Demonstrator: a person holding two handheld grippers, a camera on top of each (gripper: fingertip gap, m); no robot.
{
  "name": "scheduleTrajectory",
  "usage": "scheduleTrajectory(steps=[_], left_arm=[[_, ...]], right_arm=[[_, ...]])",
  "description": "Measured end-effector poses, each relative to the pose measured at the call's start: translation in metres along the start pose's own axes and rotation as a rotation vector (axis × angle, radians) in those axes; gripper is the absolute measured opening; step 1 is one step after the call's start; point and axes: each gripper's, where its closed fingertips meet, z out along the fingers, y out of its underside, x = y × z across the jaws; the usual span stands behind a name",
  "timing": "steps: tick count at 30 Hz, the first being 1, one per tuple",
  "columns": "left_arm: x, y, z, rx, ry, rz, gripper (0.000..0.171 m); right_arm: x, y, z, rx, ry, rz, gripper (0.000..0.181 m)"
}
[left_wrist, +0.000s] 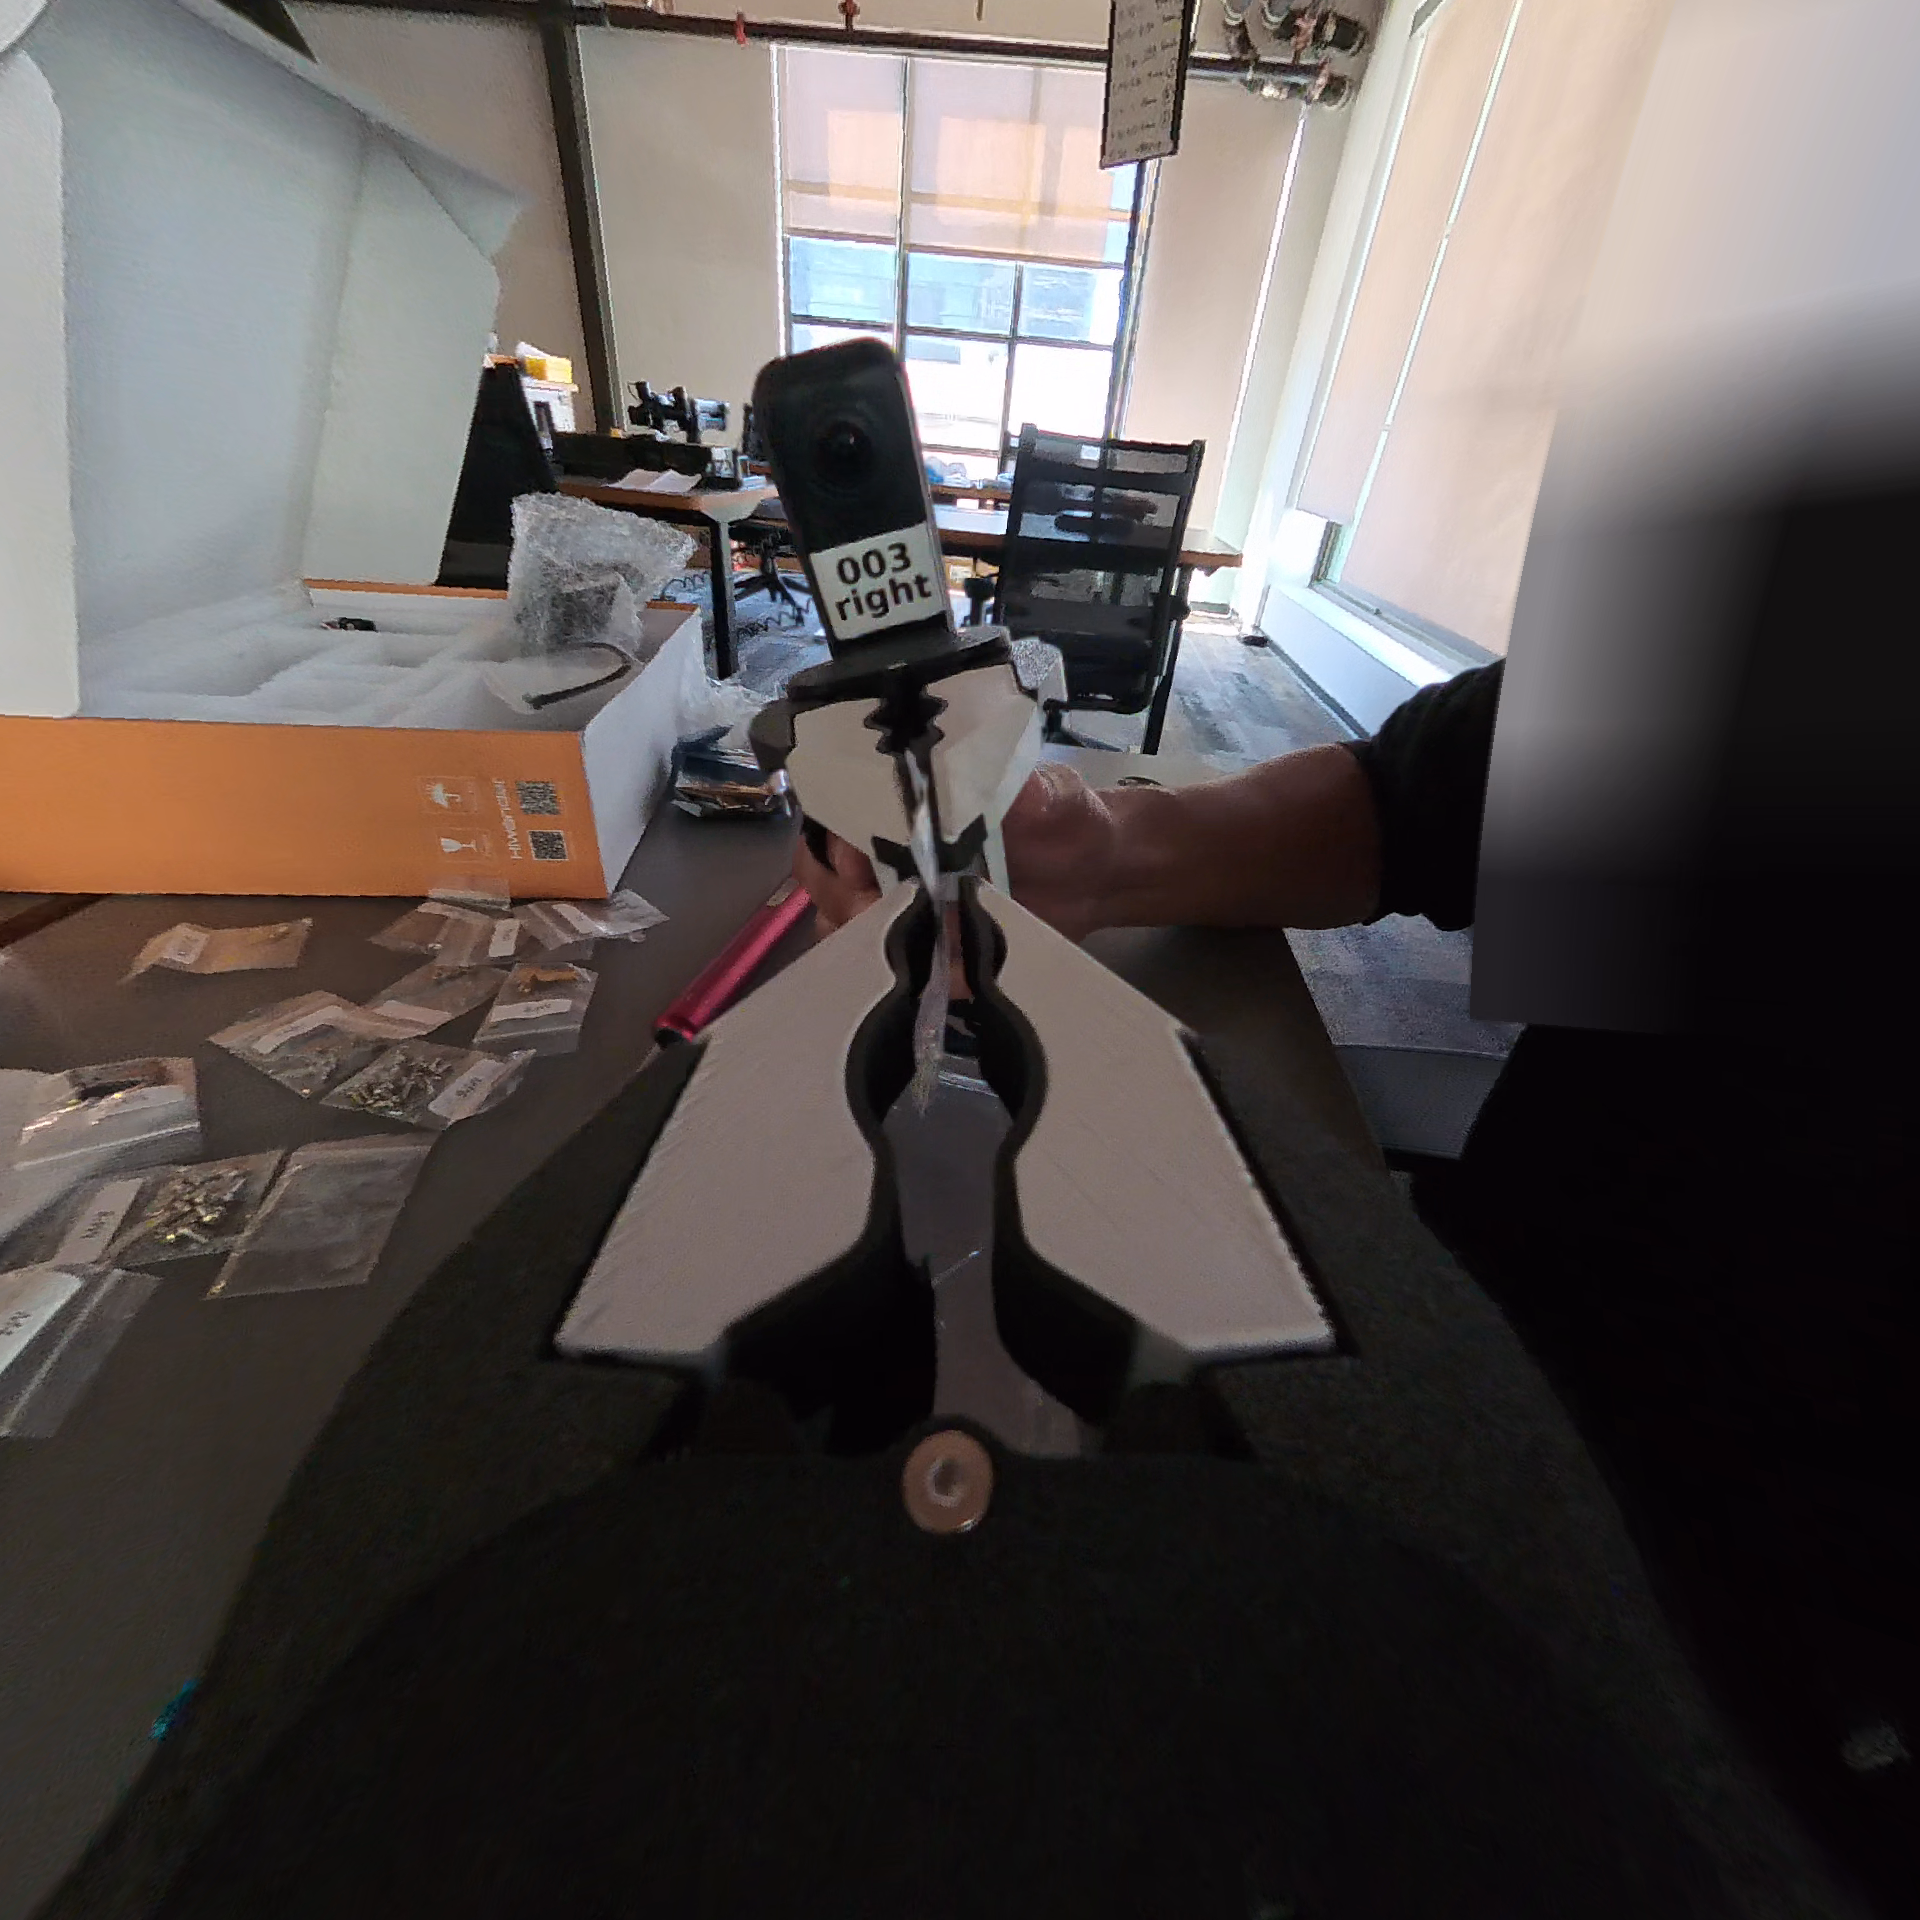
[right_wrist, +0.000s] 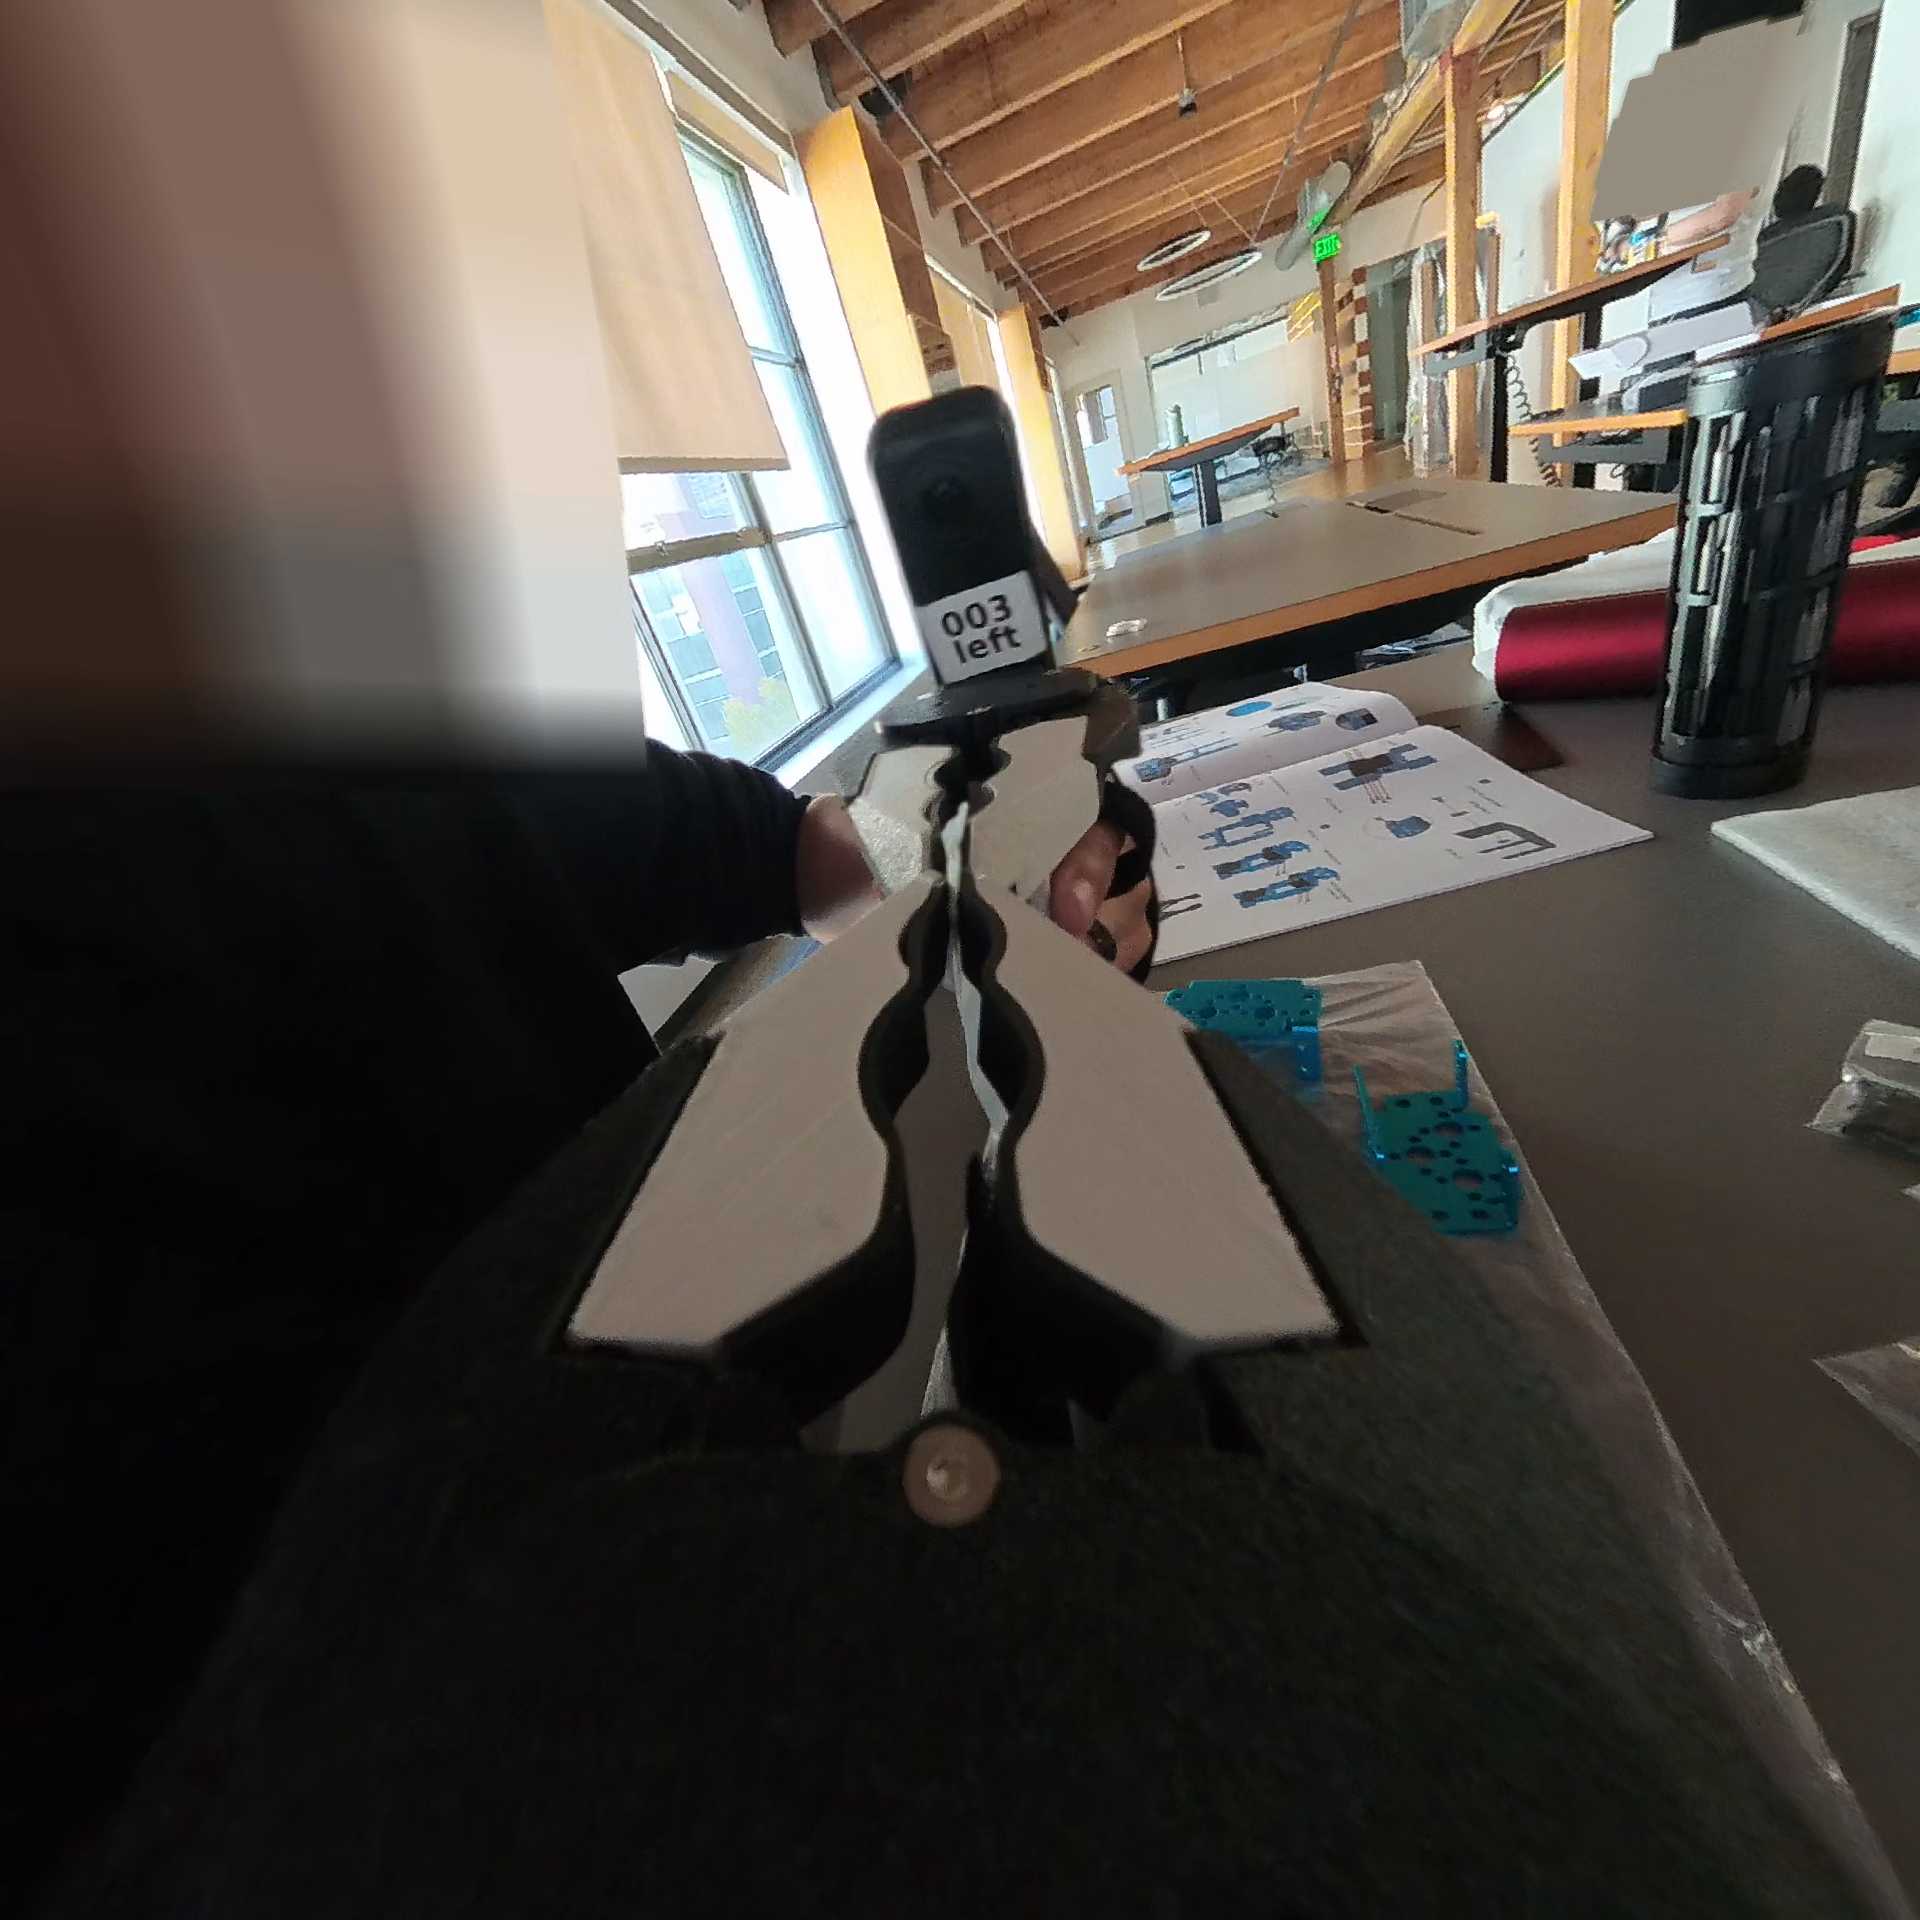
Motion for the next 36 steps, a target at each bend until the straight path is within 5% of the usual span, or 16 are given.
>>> scheduleTrajectory(steps=[3,6,36], left_arm=[[0.003,0.001,0.002,-0.004,0.008,-0.009,0.012],[0.003,0.000,0.001,0.009,0.032,-0.021,0.000],[-0.012,-0.013,-0.005,0.092,-0.009,-0.153,0.000]], right_arm=[[0.001,-0.001,0.000,0.007,0.009,0.005,0.000],[-0.002,0.001,0.001,-0.004,-0.014,0.002,0.000],[0.005,-0.011,-0.003,0.077,0.048,0.012,0.001]])
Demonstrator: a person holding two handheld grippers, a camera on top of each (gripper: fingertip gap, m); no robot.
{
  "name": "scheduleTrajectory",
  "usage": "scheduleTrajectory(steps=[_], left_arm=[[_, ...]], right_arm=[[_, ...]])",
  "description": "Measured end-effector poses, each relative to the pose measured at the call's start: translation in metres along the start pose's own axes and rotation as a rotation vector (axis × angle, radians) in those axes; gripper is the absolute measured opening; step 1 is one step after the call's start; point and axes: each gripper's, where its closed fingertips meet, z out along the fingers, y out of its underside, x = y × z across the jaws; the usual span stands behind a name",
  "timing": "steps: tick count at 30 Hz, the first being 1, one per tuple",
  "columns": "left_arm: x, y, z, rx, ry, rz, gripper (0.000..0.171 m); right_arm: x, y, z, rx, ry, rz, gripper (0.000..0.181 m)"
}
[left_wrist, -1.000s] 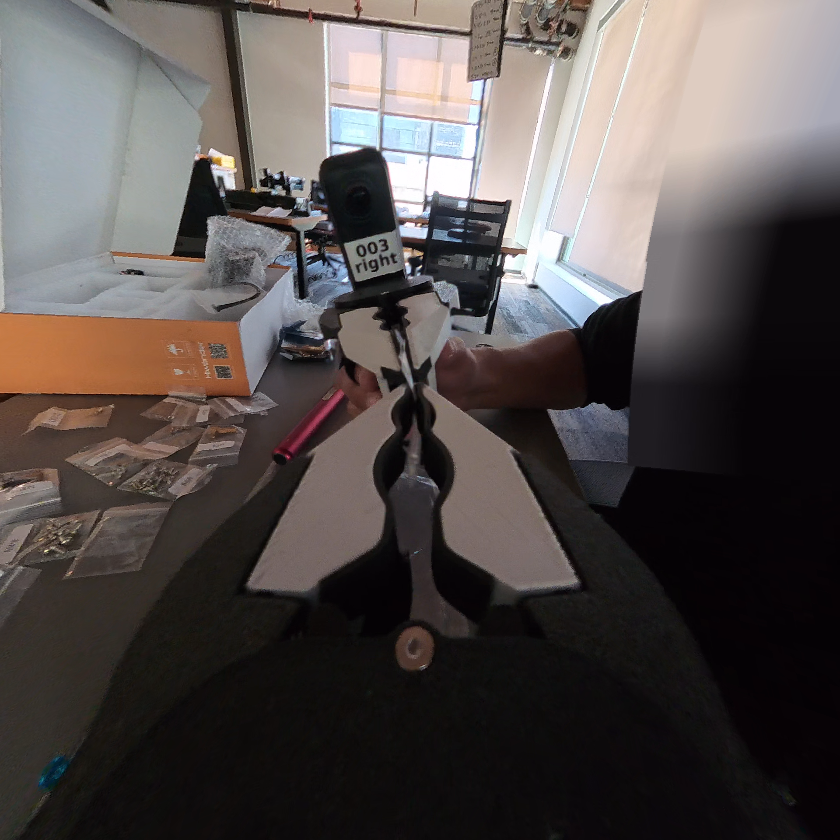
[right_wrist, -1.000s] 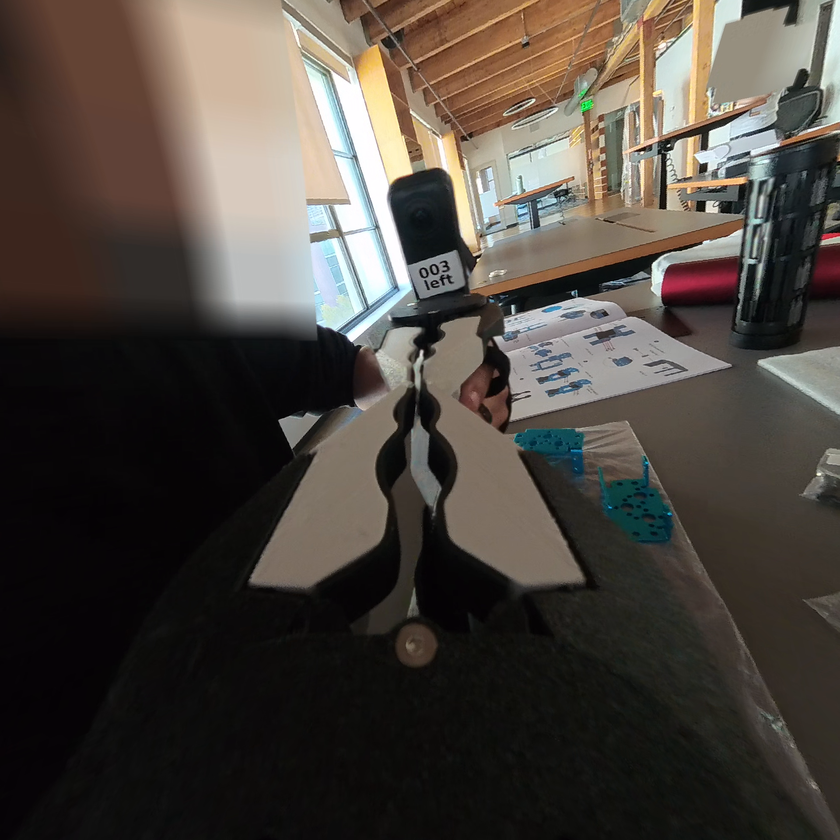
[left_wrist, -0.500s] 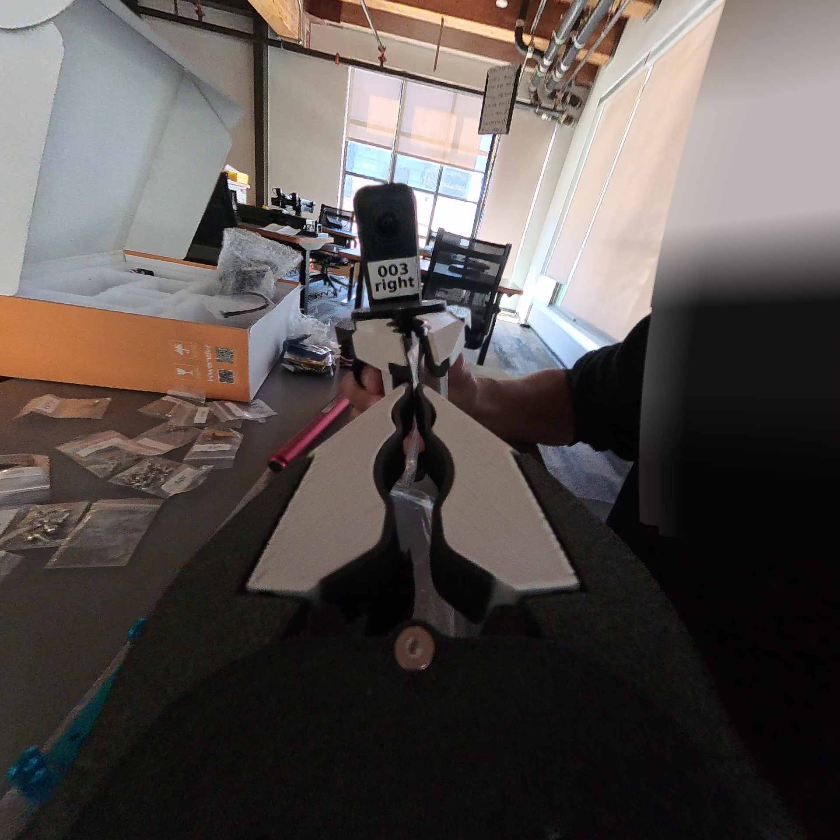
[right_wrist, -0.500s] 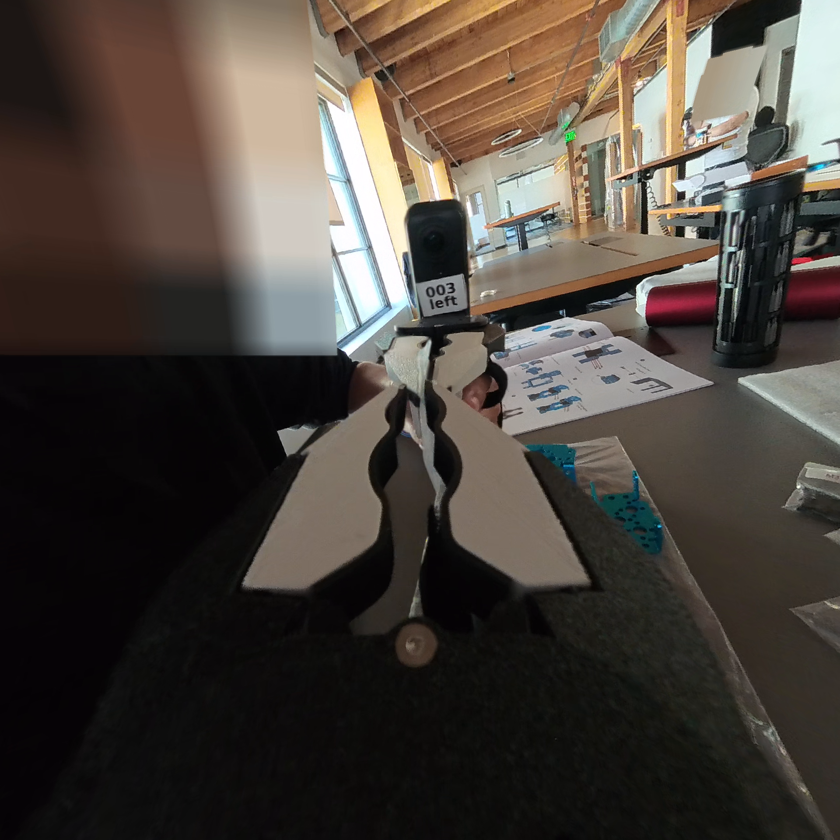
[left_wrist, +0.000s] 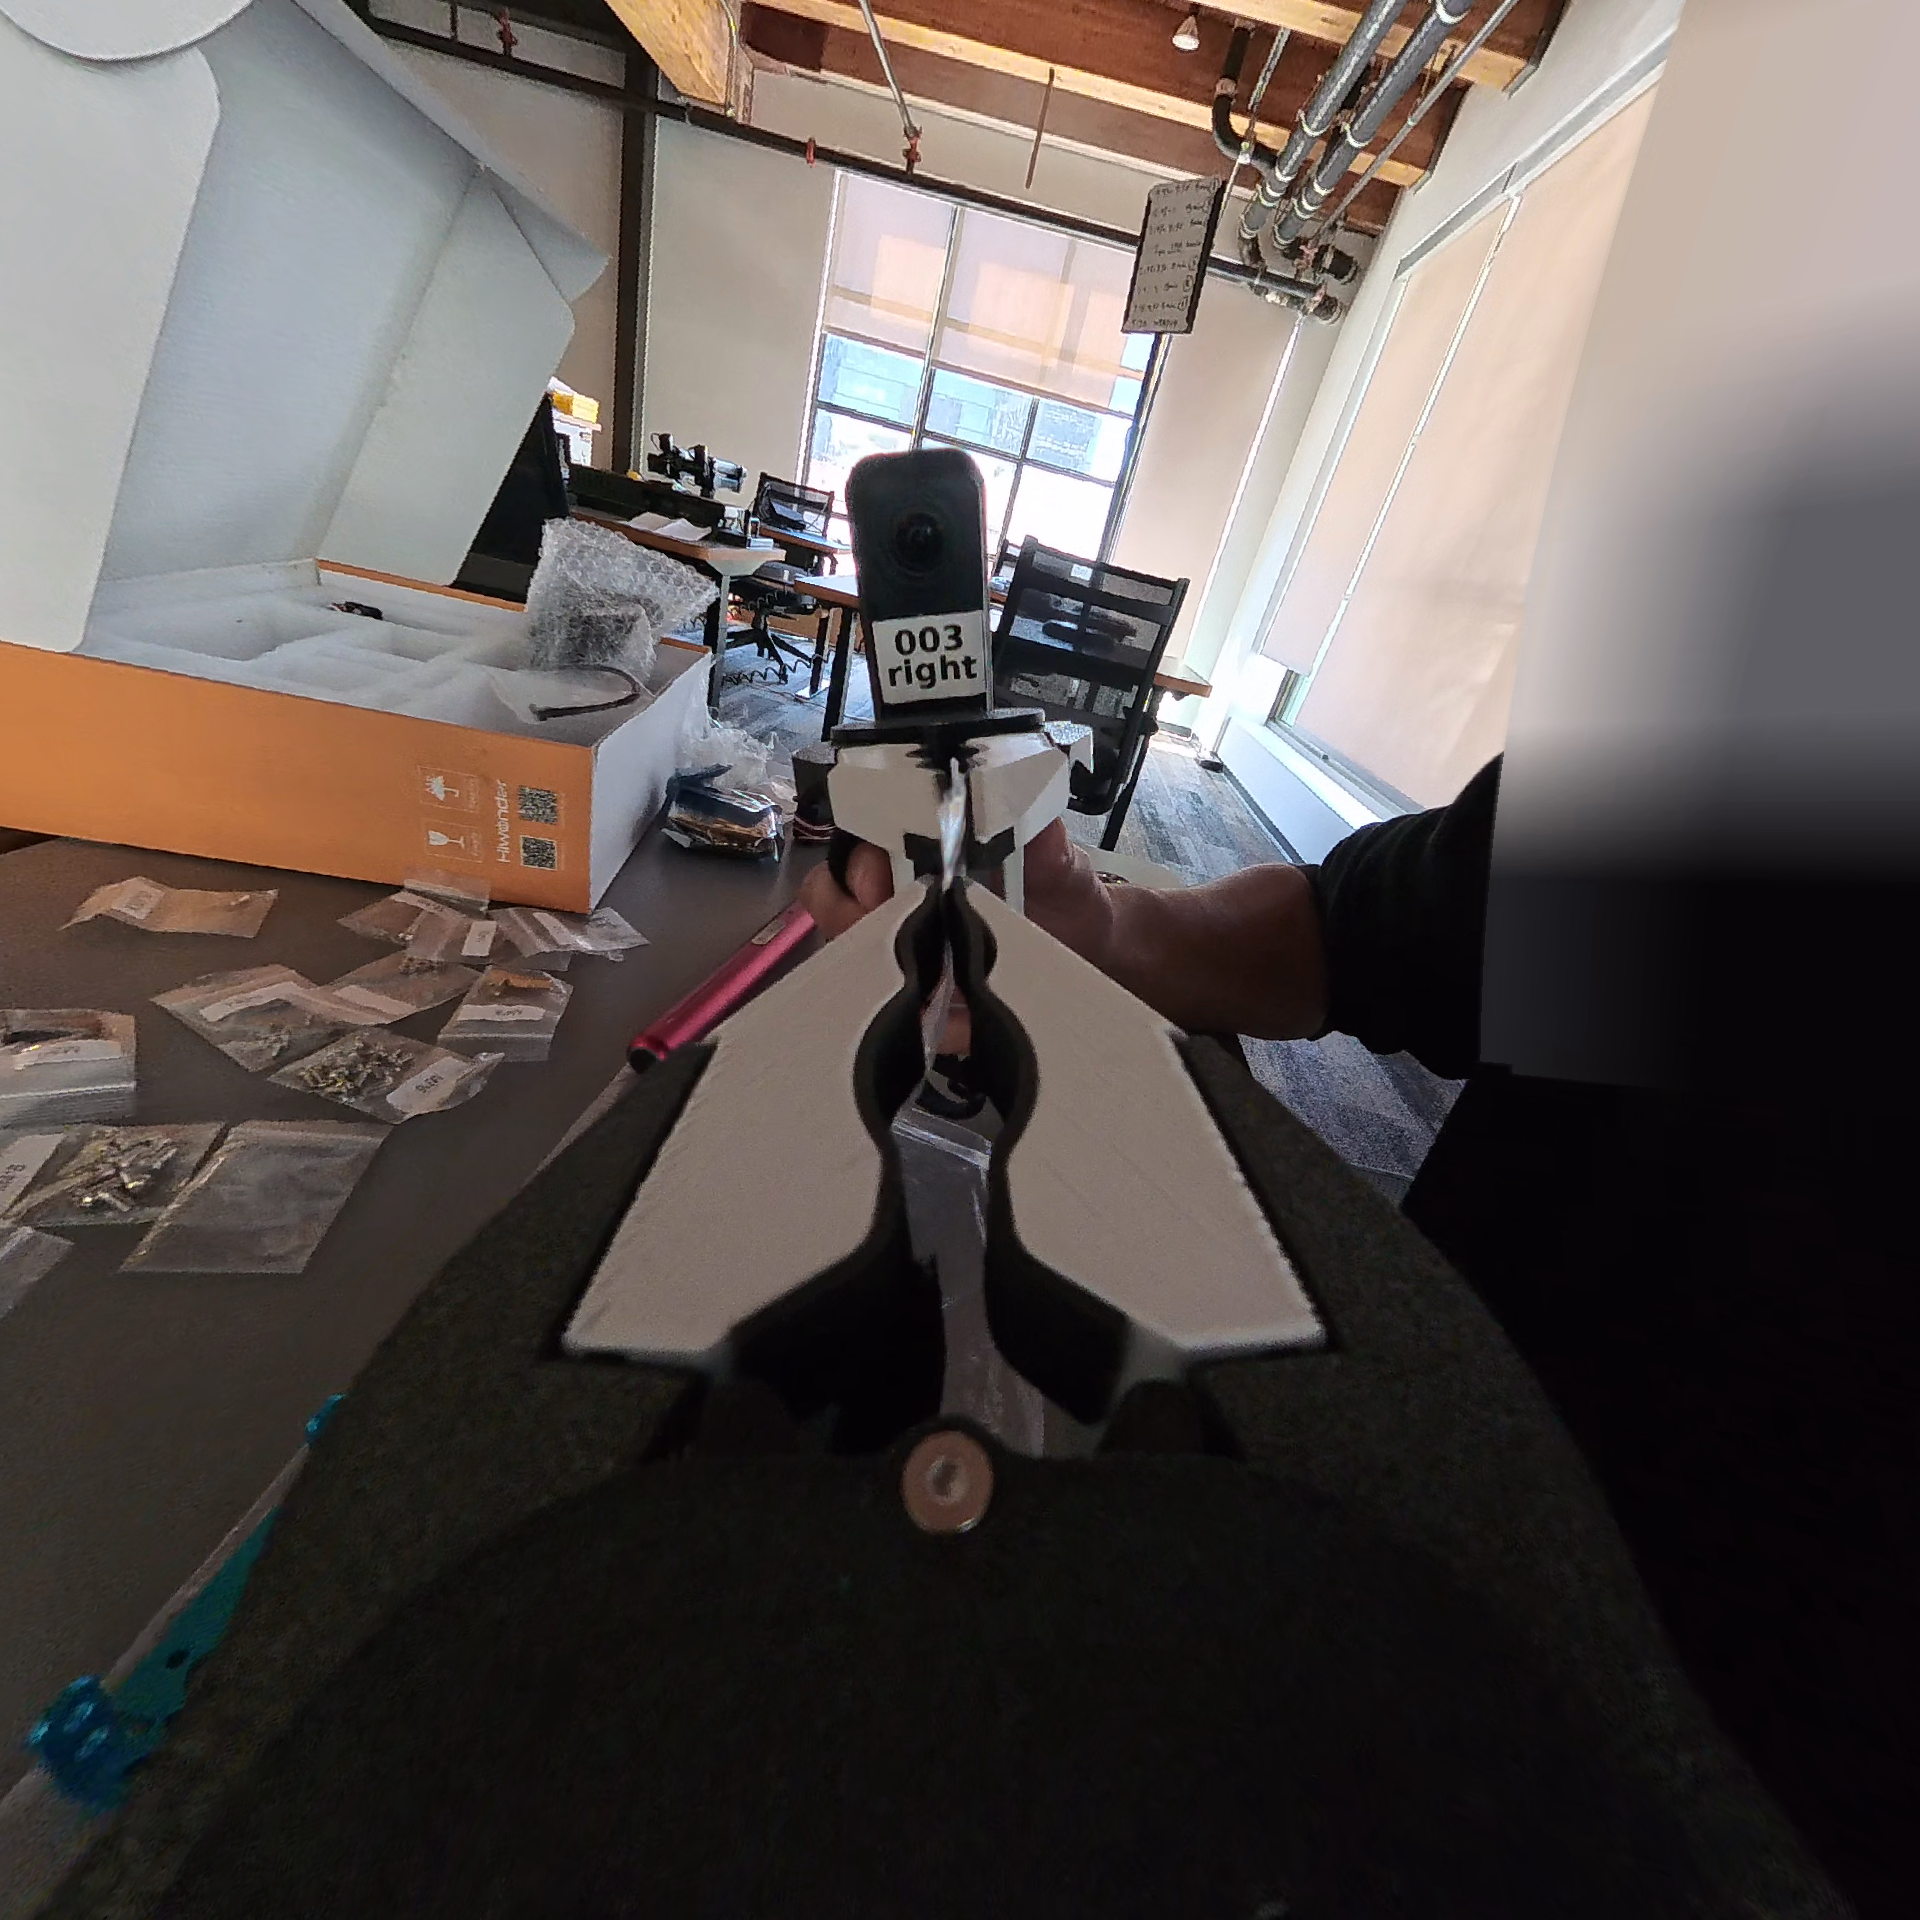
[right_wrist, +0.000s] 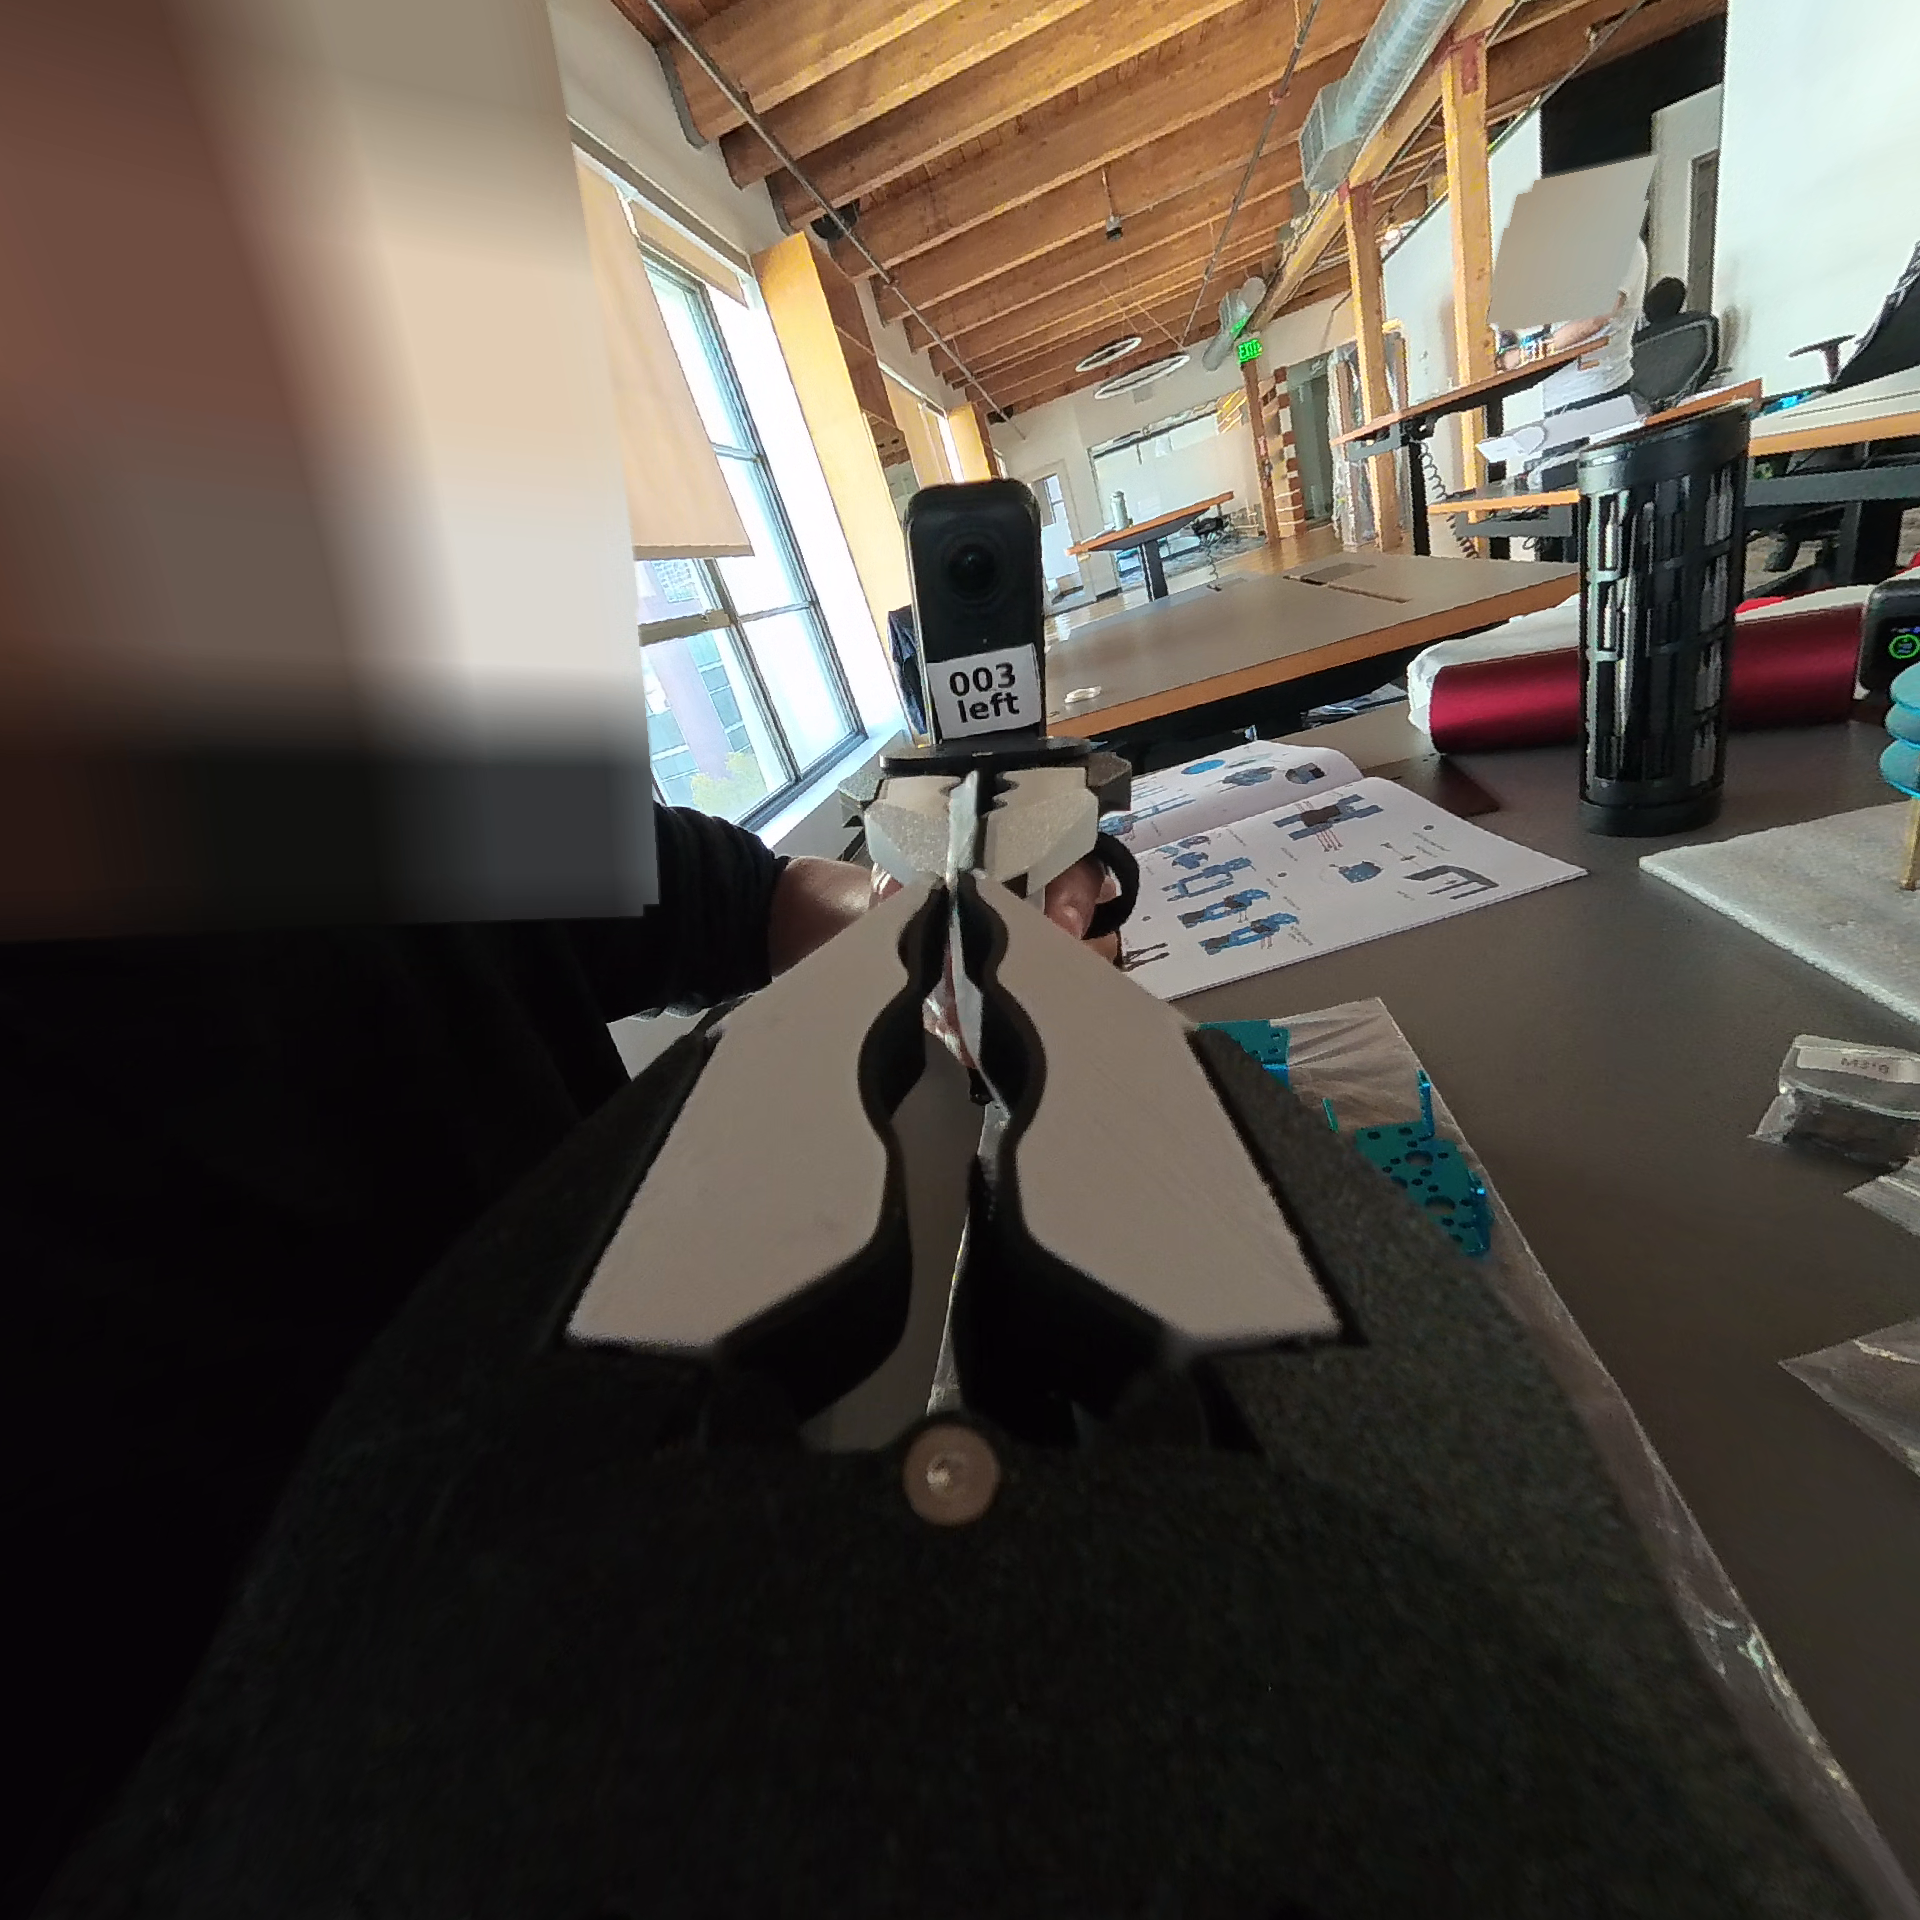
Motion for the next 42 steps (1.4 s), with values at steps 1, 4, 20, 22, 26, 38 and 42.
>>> scheduleTrajectory(steps=[1,4,20,22,26,38,42], left_arm=[[0.000,0.000,0.000,0.002,0.000,-0.001,0.000],[0.000,0.000,0.001,0.005,0.004,-0.006,0.000],[0.006,0.000,0.000,0.006,0.017,0.068,0.008],[0.008,-0.003,0.000,0.017,0.045,0.052,0.014],[0.010,-0.006,-0.001,0.025,0.048,0.052,0.000],[0.018,-0.004,-0.001,0.024,0.068,0.101,0.000],[0.003,-0.002,-0.004,-0.044,0.004,0.099,0.007]], right_arm=[[0.000,0.000,0.000,-0.003,0.004,-0.004,0.000],[0.000,0.000,-0.001,-0.011,0.014,-0.021,0.000],[-0.001,-0.002,-0.002,0.000,0.006,-0.004,0.000],[-0.001,0.002,0.000,-0.038,0.020,-0.042,0.000],[-0.007,0.002,0.002,-0.041,0.001,-0.047,0.000],[-0.015,0.000,0.002,-0.044,-0.054,-0.027,0.000],[0.000,-0.003,-0.004,-0.075,0.032,-0.068,0.000]])
